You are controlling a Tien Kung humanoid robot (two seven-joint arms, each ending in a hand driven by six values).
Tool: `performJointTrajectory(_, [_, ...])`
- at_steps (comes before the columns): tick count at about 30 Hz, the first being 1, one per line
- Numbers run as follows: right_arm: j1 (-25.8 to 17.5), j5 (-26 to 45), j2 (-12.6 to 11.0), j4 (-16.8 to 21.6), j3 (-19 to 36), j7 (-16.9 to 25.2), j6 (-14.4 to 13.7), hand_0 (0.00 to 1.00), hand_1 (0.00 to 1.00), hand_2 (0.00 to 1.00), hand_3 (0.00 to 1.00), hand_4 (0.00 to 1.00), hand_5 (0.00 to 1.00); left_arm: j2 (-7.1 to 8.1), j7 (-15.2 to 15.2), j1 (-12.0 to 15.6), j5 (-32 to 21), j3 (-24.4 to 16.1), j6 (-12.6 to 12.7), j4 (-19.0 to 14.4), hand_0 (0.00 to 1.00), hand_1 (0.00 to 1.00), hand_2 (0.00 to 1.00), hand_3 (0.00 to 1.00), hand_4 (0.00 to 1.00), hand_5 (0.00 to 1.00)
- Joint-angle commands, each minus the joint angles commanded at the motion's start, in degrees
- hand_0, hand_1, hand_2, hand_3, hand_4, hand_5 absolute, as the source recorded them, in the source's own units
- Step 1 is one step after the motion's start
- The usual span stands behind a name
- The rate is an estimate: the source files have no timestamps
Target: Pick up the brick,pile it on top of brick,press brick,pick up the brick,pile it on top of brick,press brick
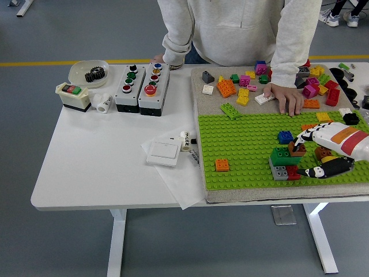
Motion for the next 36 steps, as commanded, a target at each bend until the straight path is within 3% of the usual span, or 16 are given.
performJointTrajectory(36, [0.0, -0.6, 0.1, -0.3, -1.0, -0.3, 0.5, 0.733, 0.712, 0.747, 0.643, 0.868, 0.598, 0.09, 0.0, -0.2, 0.0, 0.2, -0.2, -0.1, 0.756, 0.736, 0.735, 0.598, 0.663, 0.59])
